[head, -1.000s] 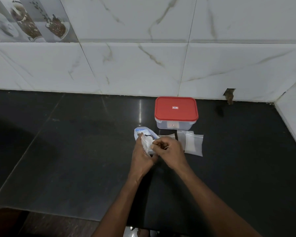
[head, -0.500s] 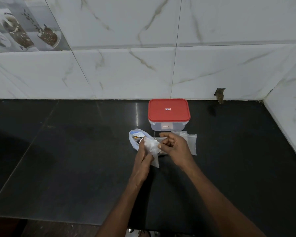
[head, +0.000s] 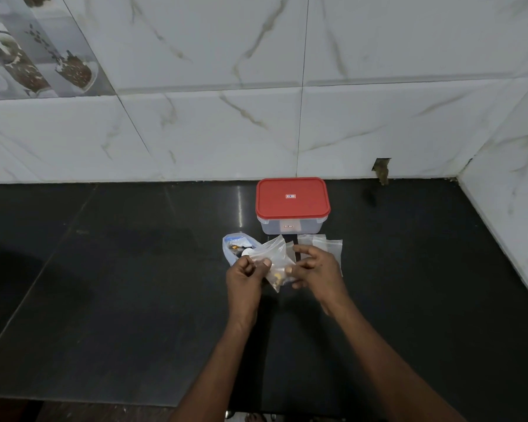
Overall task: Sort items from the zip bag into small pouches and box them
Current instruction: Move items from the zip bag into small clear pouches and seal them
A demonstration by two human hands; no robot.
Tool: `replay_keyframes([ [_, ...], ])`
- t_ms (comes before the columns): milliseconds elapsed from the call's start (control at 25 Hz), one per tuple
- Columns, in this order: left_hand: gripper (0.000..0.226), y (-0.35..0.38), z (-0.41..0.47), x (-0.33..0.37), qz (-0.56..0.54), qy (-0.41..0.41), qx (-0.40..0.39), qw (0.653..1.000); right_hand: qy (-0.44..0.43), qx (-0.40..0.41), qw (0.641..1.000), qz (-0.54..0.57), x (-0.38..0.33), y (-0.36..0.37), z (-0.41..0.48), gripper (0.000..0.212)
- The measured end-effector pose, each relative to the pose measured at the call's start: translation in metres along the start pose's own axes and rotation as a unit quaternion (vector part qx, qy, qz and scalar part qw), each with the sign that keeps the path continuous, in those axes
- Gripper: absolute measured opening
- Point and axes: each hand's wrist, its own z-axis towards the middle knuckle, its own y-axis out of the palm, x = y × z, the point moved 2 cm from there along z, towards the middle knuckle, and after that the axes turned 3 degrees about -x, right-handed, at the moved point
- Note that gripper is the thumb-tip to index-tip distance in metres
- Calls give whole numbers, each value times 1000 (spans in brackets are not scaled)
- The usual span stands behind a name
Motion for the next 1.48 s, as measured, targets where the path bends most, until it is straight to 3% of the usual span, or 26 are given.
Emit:
replay_keyframes([
  [160,10,1,0,3,5,-15,-33,999,-25,-12,1000,4,-2,-1,0,19],
  [240,11,3,-1,6,15,-20,-36,999,-39,30,999,6,-1,0,2,7],
  [320,12,5,-1,7,5,-32,-33,999,-29,77,996,43,-1,-2,2,8],
  [560,14,10,3,8,-20,-39,-52,998,-59,36,997,21,-9,-1,0,4],
  [840,7,12,7,14,6,-46,-71,996,-13,4,998,64,-9,0,1,9],
  [1000,25,15,9,15,14,-59,-82,995,42,11,990,133,-8,0,2,13],
  [1320,10,16,9,8,24,-107,-134,985,87,-24,989,115,-5,-3,0,10],
  [1480,16,18,9,8,44,-118,-155,980,70,-9,996,59,-11,-1,-6,5],
])
